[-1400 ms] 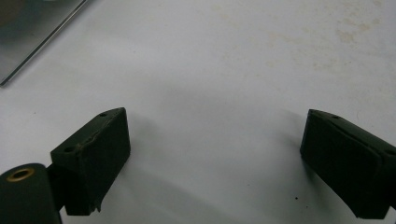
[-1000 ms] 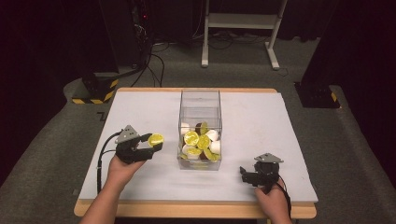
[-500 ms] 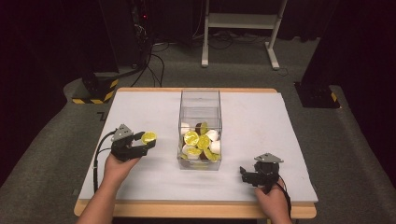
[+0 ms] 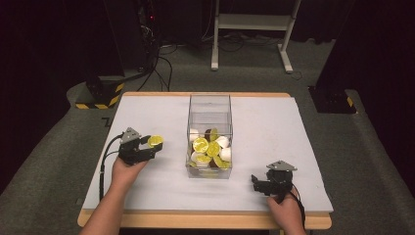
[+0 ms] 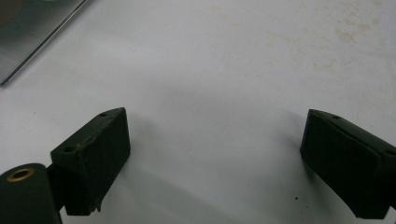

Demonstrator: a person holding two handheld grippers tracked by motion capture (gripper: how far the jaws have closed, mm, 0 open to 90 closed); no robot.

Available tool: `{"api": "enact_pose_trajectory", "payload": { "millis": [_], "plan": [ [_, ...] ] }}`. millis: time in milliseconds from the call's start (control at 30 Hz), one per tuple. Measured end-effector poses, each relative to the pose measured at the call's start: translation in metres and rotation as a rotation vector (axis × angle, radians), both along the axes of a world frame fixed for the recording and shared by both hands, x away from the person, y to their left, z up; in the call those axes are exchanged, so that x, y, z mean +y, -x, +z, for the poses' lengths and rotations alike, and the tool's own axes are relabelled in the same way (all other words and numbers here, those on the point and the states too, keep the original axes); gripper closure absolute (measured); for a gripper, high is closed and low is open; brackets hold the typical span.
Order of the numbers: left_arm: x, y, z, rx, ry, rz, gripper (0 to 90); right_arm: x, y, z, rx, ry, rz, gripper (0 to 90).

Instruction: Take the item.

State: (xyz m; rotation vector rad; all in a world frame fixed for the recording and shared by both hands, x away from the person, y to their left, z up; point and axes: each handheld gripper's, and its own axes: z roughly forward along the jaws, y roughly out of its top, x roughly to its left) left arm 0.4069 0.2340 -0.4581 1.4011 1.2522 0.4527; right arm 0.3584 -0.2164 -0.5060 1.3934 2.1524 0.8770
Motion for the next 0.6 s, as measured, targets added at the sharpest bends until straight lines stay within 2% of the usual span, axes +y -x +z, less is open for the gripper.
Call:
{"api": "enact_pose_trajectory", "payload": {
  "millis": [167,200,300,500,600],
  "plan": [
    [-0.001,-0.005,-0.001,-0.004,-0.019,0.011,37.5,0.000,0.000,0.000,0.000,-0.001,0.000,8.2],
    [-0.001,-0.006,-0.002,-0.004,-0.008,0.017,37.5,0.000,0.000,0.000,0.001,0.000,0.000,8.2],
    [0.001,-0.010,-0.004,-0.004,-0.015,0.021,37.5,0.000,0.000,0.000,0.001,0.000,0.000,8.2],
    [0.000,-0.019,-0.012,0.004,-0.006,0.043,37.5,0.000,0.000,0.000,0.000,0.000,0.000,8.2],
    [0.001,-0.023,-0.017,0.017,-0.020,0.048,37.5,0.000,0.000,0.000,0.000,0.000,-0.001,8.2]
  ]
}}
